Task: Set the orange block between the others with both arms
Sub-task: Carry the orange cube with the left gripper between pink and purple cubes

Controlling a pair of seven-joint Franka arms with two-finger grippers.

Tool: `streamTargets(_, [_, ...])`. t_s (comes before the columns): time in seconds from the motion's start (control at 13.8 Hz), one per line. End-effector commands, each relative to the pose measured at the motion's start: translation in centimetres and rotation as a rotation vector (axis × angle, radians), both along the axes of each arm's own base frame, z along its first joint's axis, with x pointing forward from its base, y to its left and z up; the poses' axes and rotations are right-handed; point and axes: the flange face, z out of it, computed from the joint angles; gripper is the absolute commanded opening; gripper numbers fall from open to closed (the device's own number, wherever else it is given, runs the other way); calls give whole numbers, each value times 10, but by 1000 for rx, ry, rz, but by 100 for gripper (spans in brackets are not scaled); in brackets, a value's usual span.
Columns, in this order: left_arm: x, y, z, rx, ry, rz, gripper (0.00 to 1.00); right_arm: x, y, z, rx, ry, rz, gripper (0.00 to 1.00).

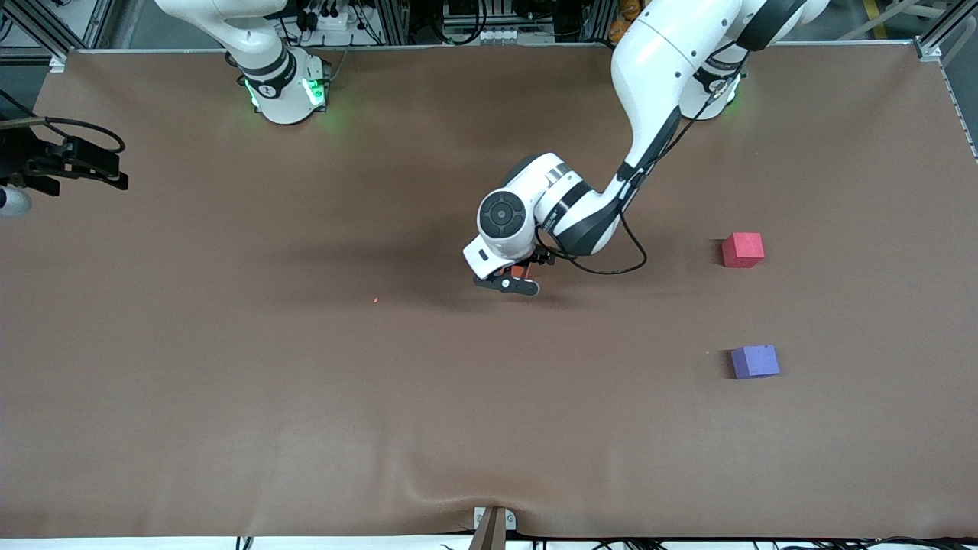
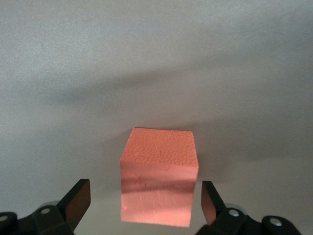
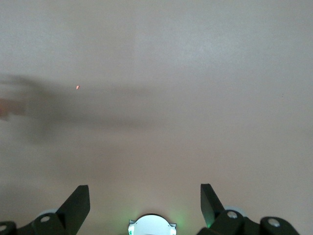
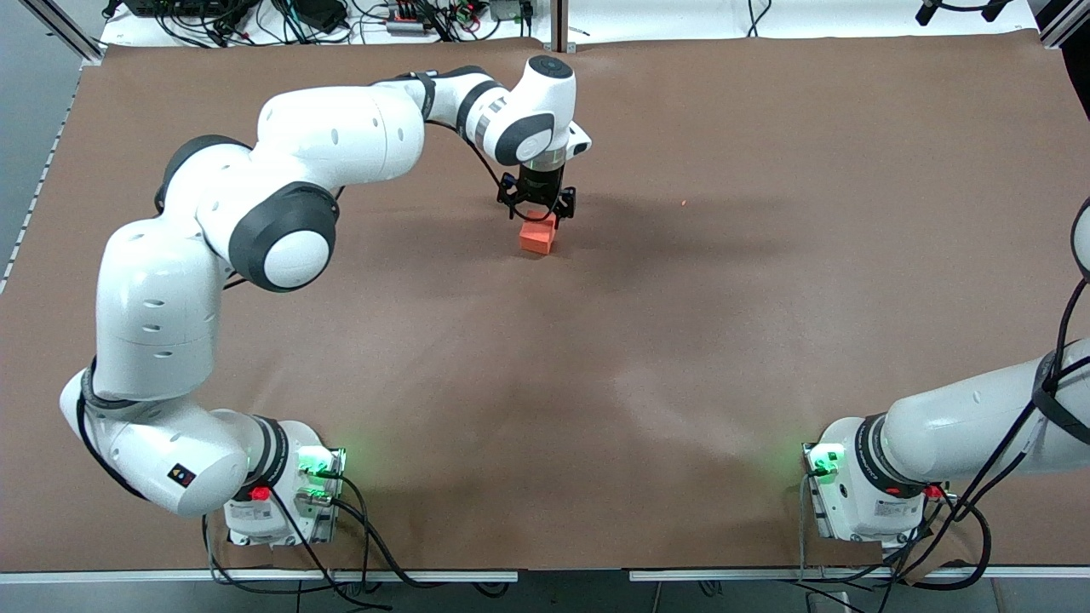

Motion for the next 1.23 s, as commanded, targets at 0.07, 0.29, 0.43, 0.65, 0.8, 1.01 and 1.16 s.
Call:
streamTargets(0.07, [-7,1,-12,17,-28,10,100,-6,-3,8,20,-13,-20,100])
streamTargets(0.29, [-17,-7,-22,29,-21,10,94,-6,-5,8,15,-9,-21,100])
streamTargets(0.43, [-11,-1,-22,29,-22,26,37,-7,-5,9,12,-9,-22,100])
streamTargets(0.65, [17,28,-13,40,-26,99,0,-7,-7,9,9,-12,-24,100])
streamTargets(0.8, [46,68,10,67,-6,149,0,-7,-7,11,9,-16,-24,100])
streamTargets(1.01, [74,114,51,93,-2,223,0,-7,-6,11,6,-12,-21,100])
streamTargets(1.16, [96,155,68,103,2,289,0,-8,-8,12,8,-11,-25,100])
